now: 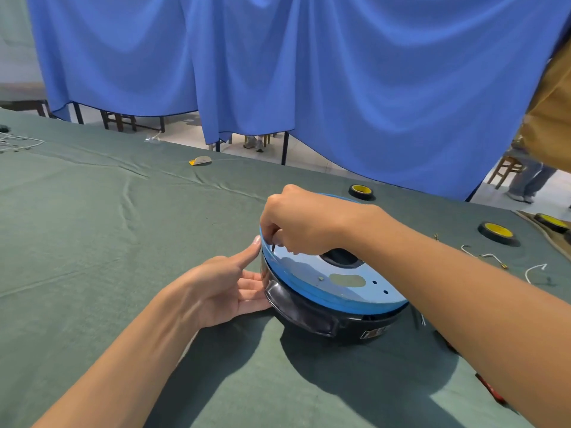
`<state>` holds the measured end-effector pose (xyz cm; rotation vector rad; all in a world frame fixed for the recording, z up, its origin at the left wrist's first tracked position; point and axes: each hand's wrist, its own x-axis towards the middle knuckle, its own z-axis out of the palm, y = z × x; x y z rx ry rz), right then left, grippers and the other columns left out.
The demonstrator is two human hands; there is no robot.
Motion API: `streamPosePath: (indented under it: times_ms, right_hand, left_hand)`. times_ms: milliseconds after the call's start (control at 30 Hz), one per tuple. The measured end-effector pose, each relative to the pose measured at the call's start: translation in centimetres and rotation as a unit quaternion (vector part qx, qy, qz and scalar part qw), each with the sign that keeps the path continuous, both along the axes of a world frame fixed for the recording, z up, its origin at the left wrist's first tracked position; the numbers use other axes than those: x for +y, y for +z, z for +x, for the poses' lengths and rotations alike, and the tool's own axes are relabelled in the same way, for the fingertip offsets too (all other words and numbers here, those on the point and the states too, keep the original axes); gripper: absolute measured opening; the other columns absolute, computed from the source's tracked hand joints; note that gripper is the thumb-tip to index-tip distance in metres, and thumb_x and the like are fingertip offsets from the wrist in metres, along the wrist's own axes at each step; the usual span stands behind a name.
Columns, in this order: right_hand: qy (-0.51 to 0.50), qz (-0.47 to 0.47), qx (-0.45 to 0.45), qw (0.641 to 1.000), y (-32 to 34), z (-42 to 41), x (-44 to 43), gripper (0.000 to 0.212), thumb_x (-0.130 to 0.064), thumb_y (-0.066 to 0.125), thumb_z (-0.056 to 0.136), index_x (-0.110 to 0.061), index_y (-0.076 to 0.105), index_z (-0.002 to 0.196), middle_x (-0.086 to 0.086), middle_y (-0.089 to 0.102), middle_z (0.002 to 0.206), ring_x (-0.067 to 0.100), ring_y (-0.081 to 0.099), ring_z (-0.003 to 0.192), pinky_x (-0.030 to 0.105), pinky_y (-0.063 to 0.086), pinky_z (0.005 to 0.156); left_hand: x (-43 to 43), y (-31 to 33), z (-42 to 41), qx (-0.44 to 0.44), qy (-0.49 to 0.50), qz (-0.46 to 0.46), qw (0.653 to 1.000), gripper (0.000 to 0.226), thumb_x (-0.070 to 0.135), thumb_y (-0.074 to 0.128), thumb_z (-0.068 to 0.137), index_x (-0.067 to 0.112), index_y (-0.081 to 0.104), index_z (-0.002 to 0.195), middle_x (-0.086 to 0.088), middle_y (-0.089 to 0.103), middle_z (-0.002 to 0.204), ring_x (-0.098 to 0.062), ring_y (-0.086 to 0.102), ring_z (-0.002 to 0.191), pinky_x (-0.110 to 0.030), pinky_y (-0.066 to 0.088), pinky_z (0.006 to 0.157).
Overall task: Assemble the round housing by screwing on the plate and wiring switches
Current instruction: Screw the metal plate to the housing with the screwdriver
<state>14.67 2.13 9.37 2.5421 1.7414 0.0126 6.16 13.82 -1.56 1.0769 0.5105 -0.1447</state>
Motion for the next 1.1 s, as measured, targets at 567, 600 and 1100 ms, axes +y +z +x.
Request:
streamPosePath:
  times_ms: [567,600,1100]
  right_hand:
    - [-0.052,0.057,0.171,0.982,-0.8,1.0,-0.6,0.02,-0.015,0.058,0.095,-0.014,0.066,0.076,-0.004,0.072,0.062,0.002,0.068,0.056,0.017,0.054,0.061]
    - [-0.056,0.074,0.179,0.98,-0.9,1.0,-0.8,0.02,-0.016,0.059,0.095,-0.016,0.066,0.076,-0.006,0.071,0.06,0.002,0.068,0.056,0.016,0.054,0.06]
    - [-0.079,0.149,0.187,0.968,-1.4,0.5,-1.0,0.018,-0.016,0.06,0.094,-0.019,0.065,0.078,-0.006,0.068,0.062,0.005,0.067,0.055,0.014,0.052,0.053]
  left_hand:
    - [-0.5,-0.2,0.4,-0.005,0.007,0.067,0.998,0.083,0.07,0.07,0.062,-0.006,0.064,0.094,-0.019,0.065,0.083,-0.03,0.063,0.079,-0.031,0.059,0.059]
    - [-0.6,-0.2,0.4,-0.006,0.009,0.067,0.998,0.084,0.071,0.069,0.062,-0.005,0.063,0.096,-0.019,0.062,0.085,-0.031,0.058,0.084,-0.031,0.059,0.059]
    - [-0.6,0.2,0.2,0.009,-0.013,0.068,0.998,0.094,0.083,0.063,0.06,-0.002,0.063,0.1,-0.019,0.068,0.091,-0.029,0.071,0.083,-0.035,0.062,0.07]
